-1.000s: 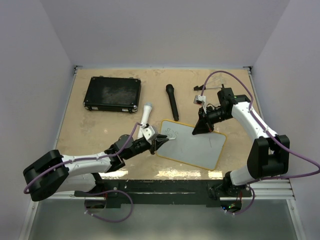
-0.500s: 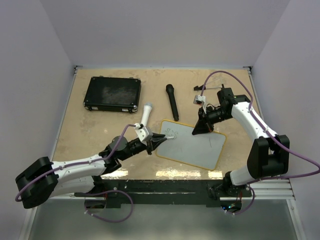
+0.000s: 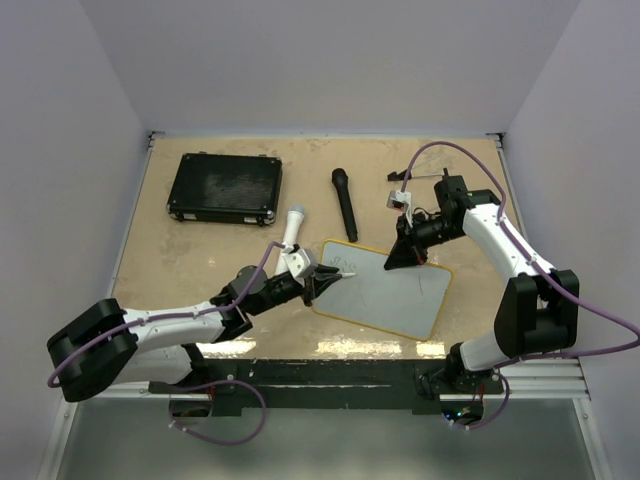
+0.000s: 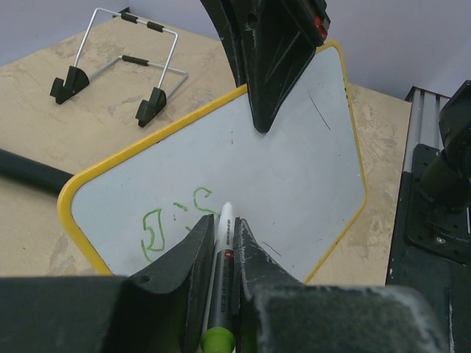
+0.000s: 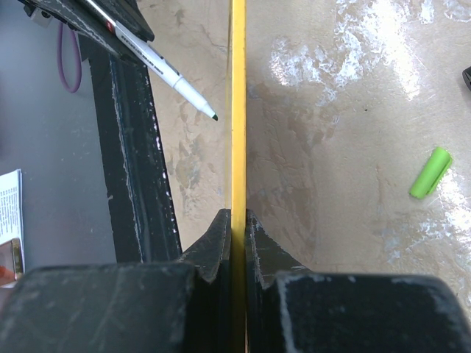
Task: Write a sentence on the whiteboard
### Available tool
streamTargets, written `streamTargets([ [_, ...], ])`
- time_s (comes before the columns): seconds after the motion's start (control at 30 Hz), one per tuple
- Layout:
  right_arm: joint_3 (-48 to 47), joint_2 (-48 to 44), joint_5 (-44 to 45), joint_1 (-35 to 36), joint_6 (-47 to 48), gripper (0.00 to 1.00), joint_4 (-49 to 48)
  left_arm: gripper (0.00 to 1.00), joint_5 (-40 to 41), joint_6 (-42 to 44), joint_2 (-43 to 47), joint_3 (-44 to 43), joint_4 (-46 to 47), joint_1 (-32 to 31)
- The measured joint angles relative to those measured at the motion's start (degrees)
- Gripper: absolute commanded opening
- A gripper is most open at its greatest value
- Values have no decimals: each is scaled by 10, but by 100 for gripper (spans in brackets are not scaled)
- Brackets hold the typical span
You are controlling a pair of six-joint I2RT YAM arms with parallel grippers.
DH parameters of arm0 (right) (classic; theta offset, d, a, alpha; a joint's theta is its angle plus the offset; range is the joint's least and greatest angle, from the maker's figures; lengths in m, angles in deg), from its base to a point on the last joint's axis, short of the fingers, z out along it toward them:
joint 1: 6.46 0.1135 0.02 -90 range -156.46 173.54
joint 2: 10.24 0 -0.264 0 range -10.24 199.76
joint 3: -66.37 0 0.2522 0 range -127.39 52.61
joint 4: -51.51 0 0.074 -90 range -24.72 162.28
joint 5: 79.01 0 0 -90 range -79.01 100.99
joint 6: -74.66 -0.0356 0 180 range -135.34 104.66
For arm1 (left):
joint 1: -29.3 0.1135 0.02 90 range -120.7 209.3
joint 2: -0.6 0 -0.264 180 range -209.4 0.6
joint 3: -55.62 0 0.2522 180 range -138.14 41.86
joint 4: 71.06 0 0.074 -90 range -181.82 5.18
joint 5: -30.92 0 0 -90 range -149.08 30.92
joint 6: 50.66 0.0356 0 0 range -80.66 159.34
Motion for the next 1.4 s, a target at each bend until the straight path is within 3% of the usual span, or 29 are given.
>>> streamTargets([
  [0.93, 0, 0, 0, 0, 0, 0, 0, 0, -12, 2, -67, -56, 2, 0],
  [1.4, 0, 0, 0, 0, 0, 0, 0, 0, 0, 2, -60, -53, 6, 0],
])
